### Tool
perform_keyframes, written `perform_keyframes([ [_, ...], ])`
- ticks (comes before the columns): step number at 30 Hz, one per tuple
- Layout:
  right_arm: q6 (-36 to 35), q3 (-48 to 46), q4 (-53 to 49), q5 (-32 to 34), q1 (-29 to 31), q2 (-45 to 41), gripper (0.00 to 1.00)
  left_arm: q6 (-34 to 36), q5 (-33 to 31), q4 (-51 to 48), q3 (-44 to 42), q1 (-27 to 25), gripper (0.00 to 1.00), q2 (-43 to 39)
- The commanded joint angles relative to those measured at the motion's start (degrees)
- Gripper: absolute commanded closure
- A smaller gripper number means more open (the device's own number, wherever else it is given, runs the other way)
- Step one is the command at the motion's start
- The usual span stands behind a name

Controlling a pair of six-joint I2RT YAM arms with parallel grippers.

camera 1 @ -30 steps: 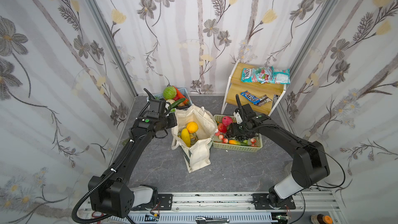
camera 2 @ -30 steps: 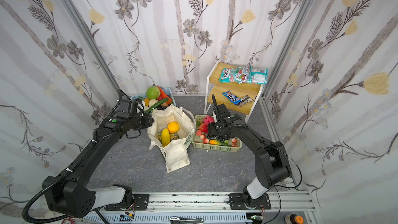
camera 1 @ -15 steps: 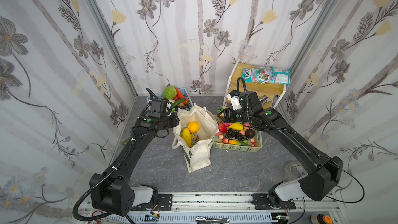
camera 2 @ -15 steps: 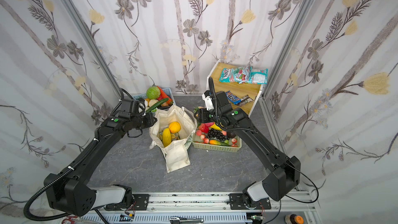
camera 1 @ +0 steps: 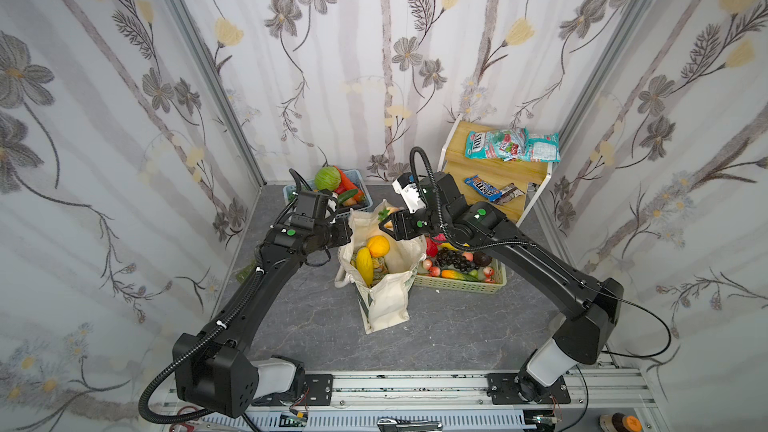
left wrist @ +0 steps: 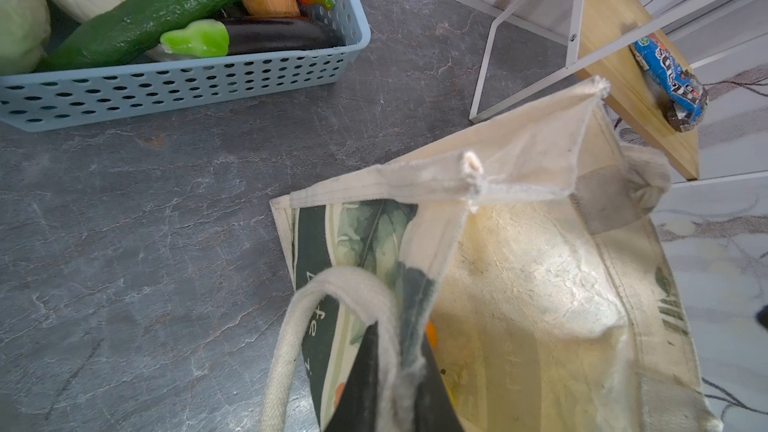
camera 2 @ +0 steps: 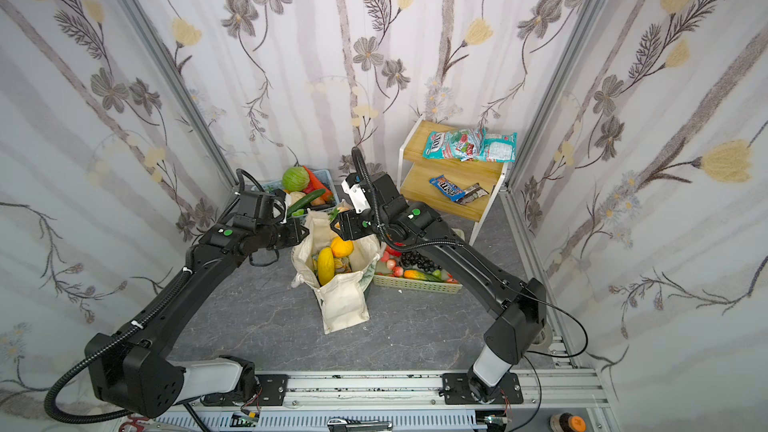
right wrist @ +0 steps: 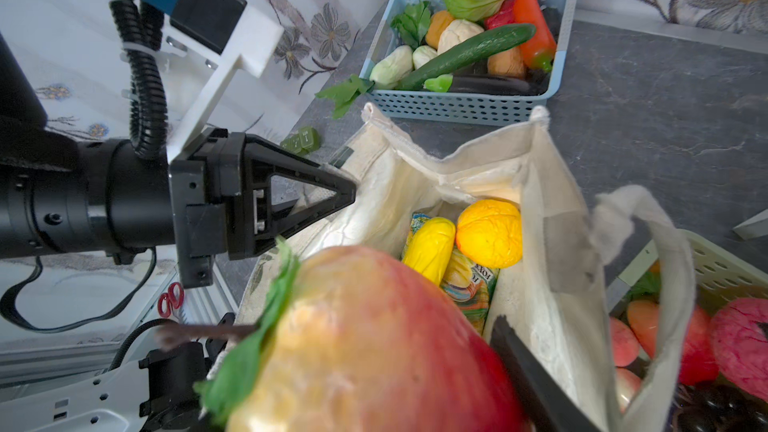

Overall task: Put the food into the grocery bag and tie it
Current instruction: 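Lift the red-yellow apple and carry it over the tote bag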

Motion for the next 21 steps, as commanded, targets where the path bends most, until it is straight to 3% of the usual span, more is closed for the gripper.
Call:
perform_keyframes([
  [1,-0.29,1.73,0.10,-0.15,1.40,2.77,0.33,0.01,1.35,0.63,0.55,-0.22,1.00,-0.32],
  [21,-0.03,1.50,1.19,-0.04,4.98,13.54,0.32,-0.26,0.50,0.80,0.55,-0.30,1.00,-0.41],
])
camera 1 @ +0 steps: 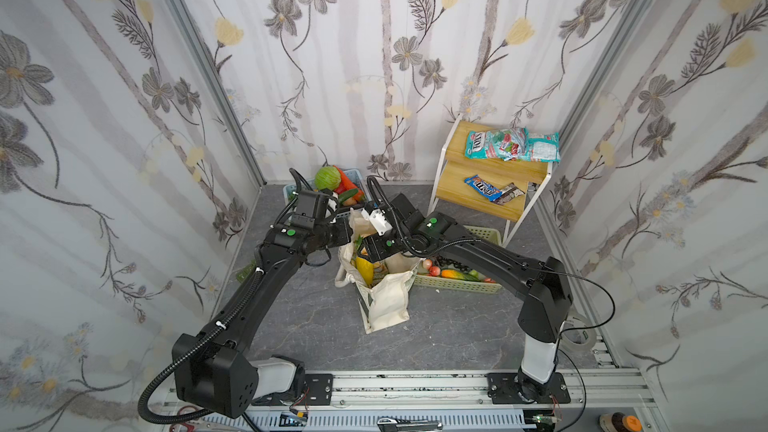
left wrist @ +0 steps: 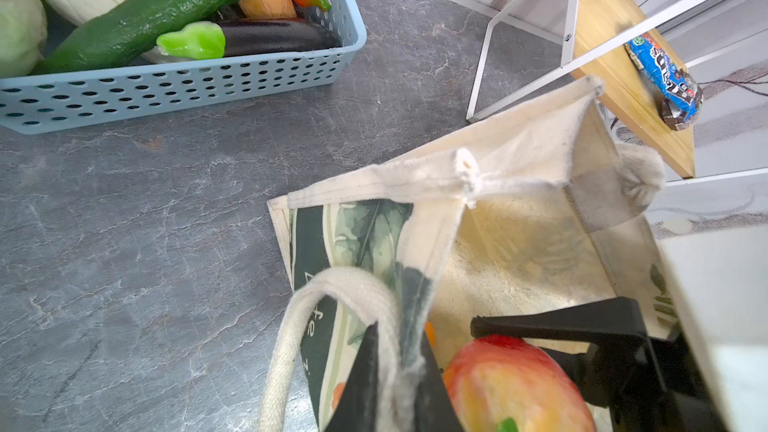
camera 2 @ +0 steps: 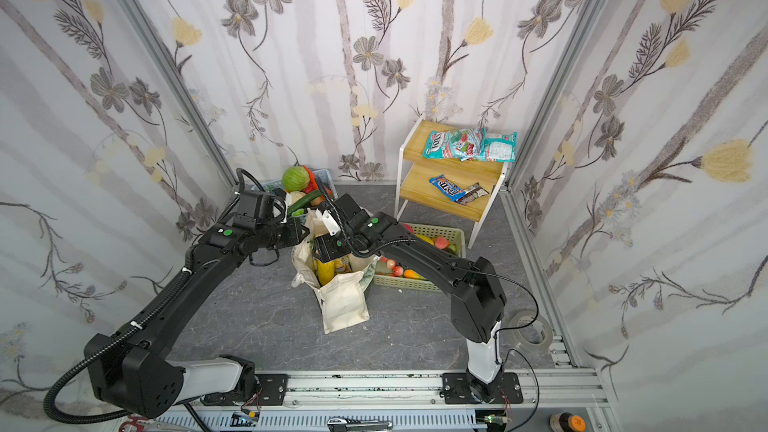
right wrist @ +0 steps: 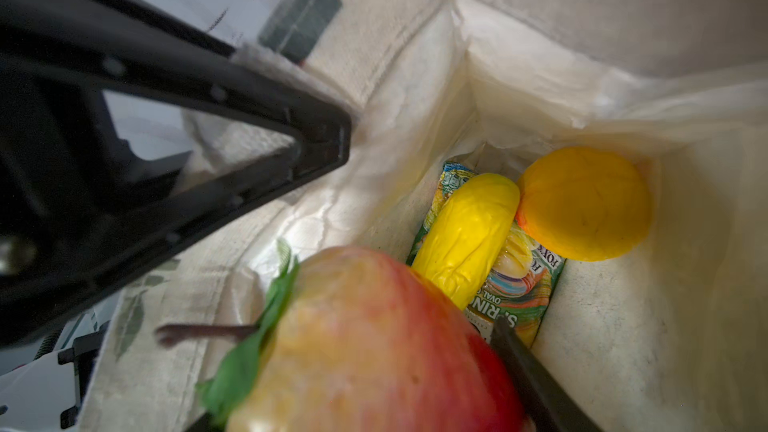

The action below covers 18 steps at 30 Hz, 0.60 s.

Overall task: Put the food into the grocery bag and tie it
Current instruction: 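Lift the red-yellow apple and carry it over the tote bag, then lower the apple into the bag and open the right gripper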

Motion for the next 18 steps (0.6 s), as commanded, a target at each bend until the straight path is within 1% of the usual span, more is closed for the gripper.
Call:
perform_keyframes([
  [1,-0.02,-0.25,1.37,1.07,0.02,1.07,0.32,-0.28,0.57,0.75,0.42,-0.04,1.00,-0.20],
  [13,0.83,-1.24,1.79,3.27,0.32,5.98,0.29,-0.28,0.40,0.64,0.30,-0.10,1.00,-0.34],
  [18,1.35,-1.76,2.36,3.66,0.41,7.71,0.26,-0.19,0.19,0.44,0.19,-0.14,1.00,-0.55],
])
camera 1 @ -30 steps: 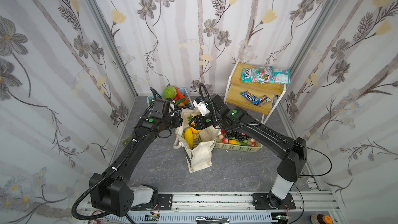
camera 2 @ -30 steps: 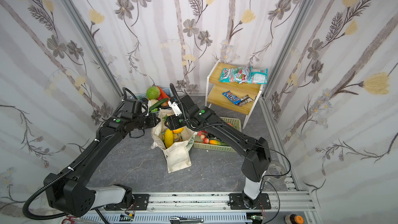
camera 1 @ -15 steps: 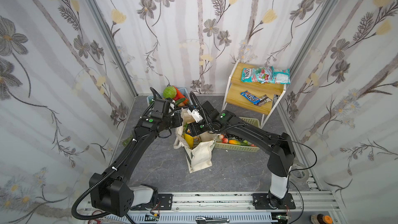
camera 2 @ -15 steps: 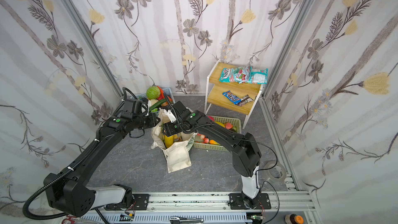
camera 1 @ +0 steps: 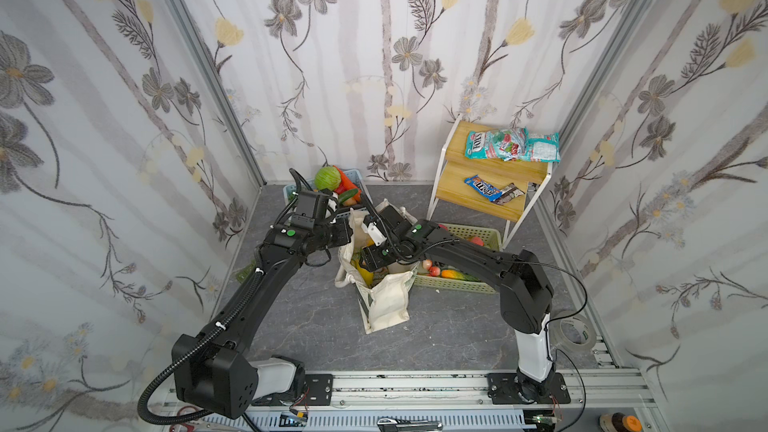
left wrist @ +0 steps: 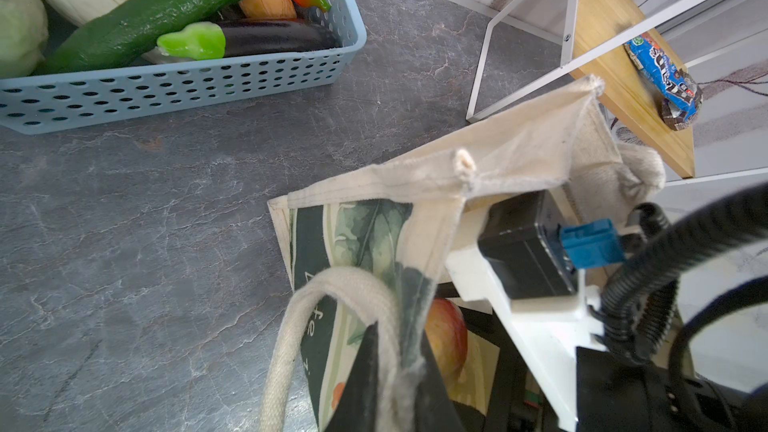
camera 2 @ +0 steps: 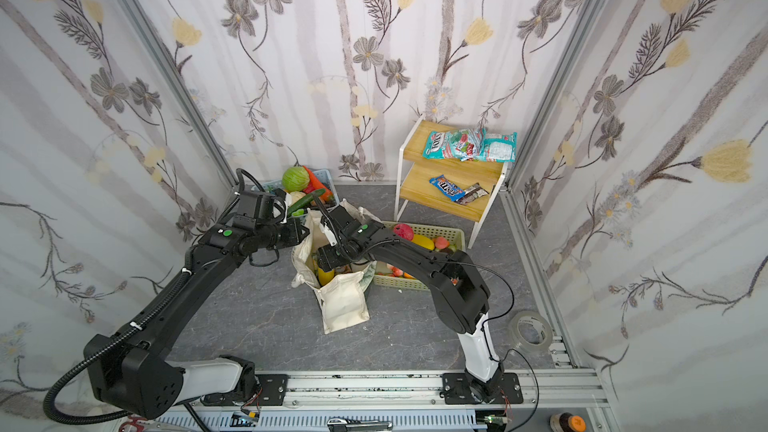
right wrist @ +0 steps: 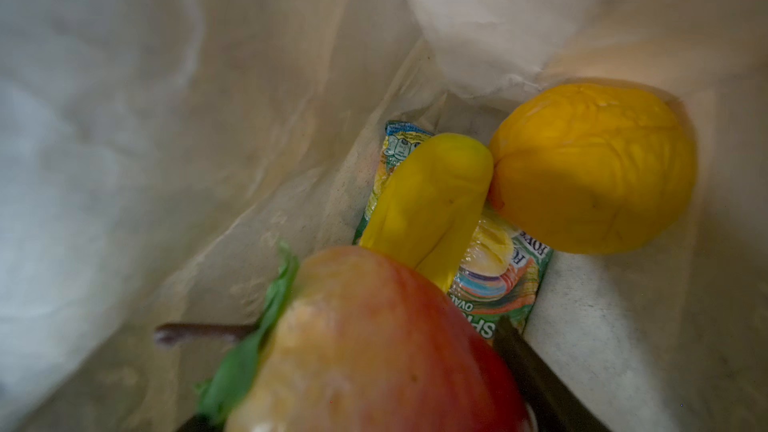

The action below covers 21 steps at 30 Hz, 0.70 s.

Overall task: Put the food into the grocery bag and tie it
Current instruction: 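Lower the apple into the bag and open the right gripper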

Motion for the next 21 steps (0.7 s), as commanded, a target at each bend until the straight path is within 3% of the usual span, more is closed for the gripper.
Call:
perform_keyframes([
  [1,0.56,-0.37,2.08,0.75,0.15,0.93,0.25,-0.18,0.21,0.42,0.23,-0.05,1.00,-0.46],
  [11,-0.42,-3.25,3.79,0.21,0.03,-3.23,0.14,0.08,-0.10,-0.28,1.06,-0.06,1.00,-0.07],
  [13,-1.16,-3.75,3.71,-0.75,-0.04,-4.89,0.01,0.08,-0.15,-0.28,1.25,-0.02,1.00,0.02],
  [21,-1.74,-5.55,3.70,0.15,-1.09,-13.22,0.03,0.16,-0.47,-0.81,2.04,-0.06,1.00,0.47],
])
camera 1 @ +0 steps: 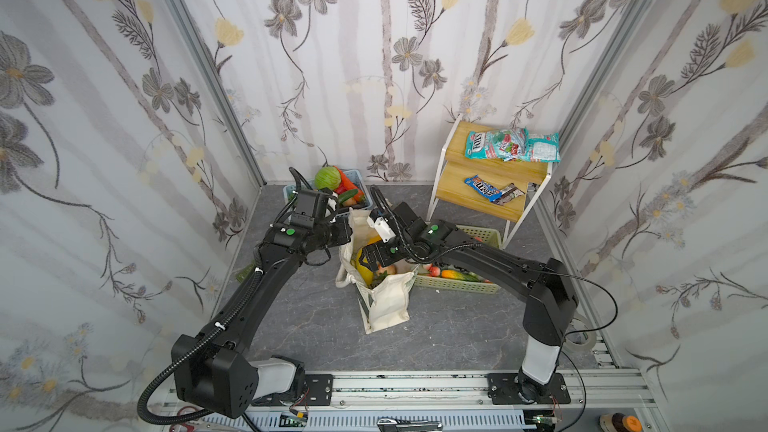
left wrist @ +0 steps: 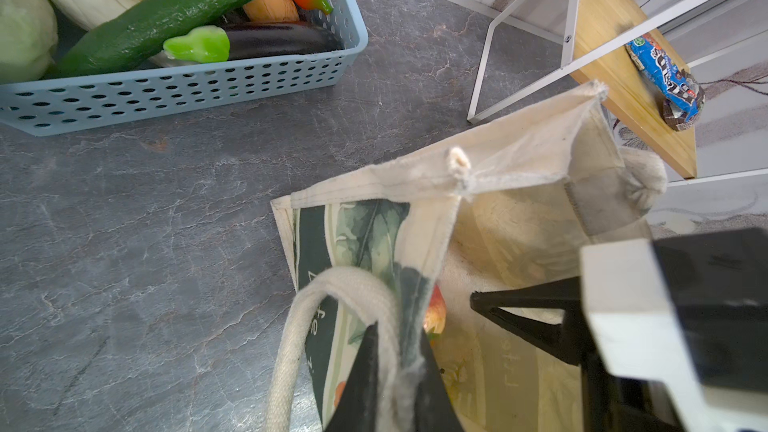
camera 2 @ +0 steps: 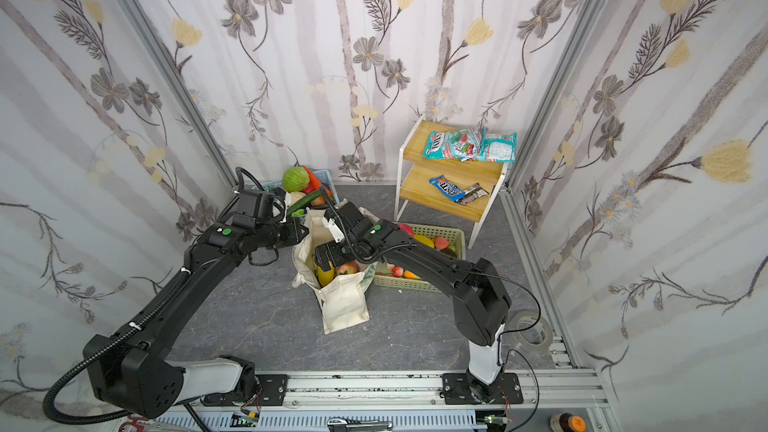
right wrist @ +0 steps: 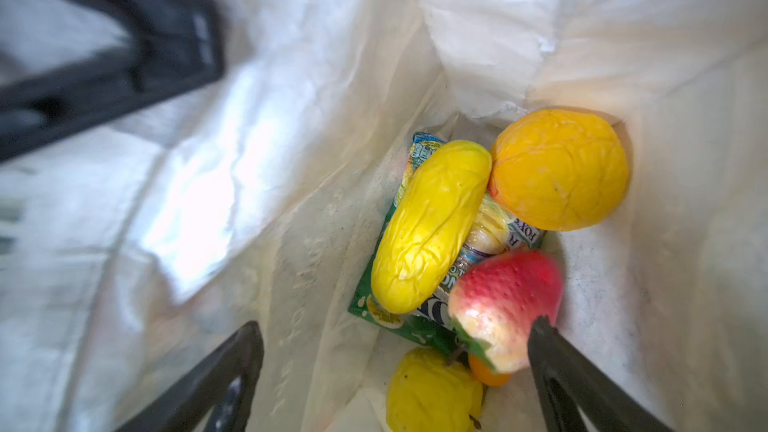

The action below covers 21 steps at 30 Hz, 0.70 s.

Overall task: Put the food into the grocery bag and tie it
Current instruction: 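Lower the apple into the bag and open the right gripper, then raise the right gripper out of the bag back to the basket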

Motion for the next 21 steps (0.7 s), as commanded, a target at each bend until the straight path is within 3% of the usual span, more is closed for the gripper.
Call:
perform_keyframes([
  [1,-0.87,-0.42,1.59,0.61,-0.75,-3.42,0.03,-0.06,-0.13,0.28,0.83,-0.06,1.00,0.22],
  [11,-0.31,-4.38,-1.12,5.45,-6.15,-14.77,0.09,0.12,-0.70,-0.13,0.76,-0.02,1.00,0.06],
  [21,1.66,-19.78,-1.93,12.58,-17.83,-25.47,0.14,0.03,-0.61,0.17,0.40,-0.02,1.00,0.10],
])
